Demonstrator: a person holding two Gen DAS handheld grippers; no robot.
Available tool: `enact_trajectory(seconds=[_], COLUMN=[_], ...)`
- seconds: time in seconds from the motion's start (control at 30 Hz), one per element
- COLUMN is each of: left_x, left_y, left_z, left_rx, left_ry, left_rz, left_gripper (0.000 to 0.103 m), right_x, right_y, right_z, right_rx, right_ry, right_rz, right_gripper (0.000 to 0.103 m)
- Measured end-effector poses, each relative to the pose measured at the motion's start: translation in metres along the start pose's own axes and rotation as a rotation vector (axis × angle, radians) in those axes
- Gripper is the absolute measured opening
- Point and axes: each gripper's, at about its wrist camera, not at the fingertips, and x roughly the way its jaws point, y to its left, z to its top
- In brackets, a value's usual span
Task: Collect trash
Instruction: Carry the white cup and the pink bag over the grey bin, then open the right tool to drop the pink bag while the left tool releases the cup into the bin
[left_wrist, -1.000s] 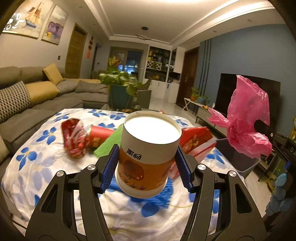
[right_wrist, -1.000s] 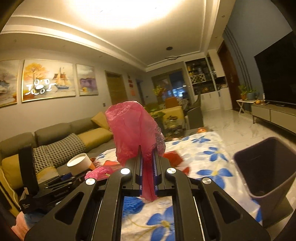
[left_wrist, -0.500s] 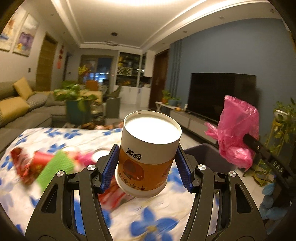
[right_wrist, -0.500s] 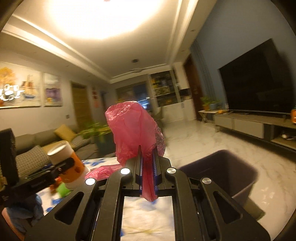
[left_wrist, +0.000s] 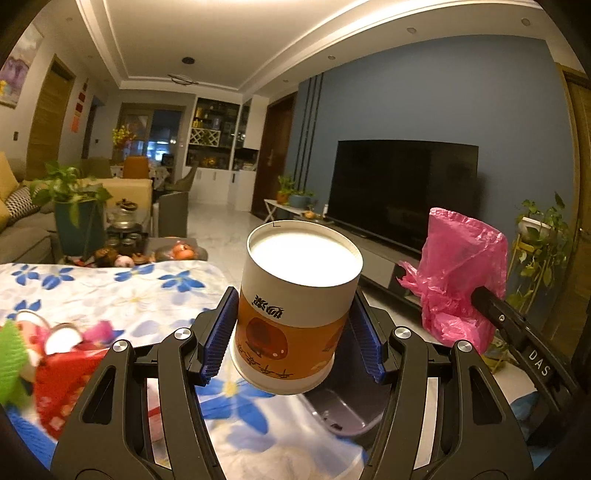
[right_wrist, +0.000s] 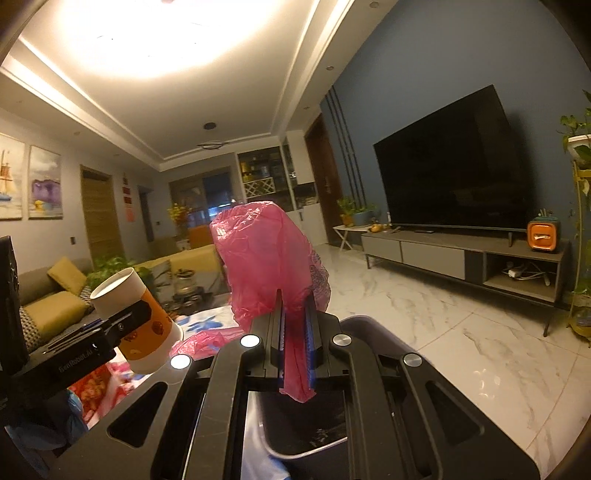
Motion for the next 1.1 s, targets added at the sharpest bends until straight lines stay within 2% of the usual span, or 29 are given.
enact_trajectory(seconds=[0.43,1.0,1.03,1.1], left_x=[0.044,0.076,0.078,0.081], left_y=[-0.024,-0.036,-0.036,-0.036], left_z=[-0.008,-0.017,-0.017,-0.018], left_rx=[-0.012,-0.012,-0.014,-0.020], left_ry=[0.033,0.062,0.065,0.071], left_rz=[-0.036,-0.063,-0.065,-0.072], left_gripper=[0.059,0.059,0.059,0.060], right_x=[0.031,0.045,0.044,0.045], right_y=[-0.001,-0.001,0.000,0.000], right_z=[-0.005,-0.002,-0.002,-0.003], right_rx=[0.003,-0.002,-0.003,-0.004], right_ry=[0.017,0.020,0.019,0.020], right_rz=[-0.054,-0.054,-0.054,-0.049], right_gripper=[0.010,0.011,0.011,0.021])
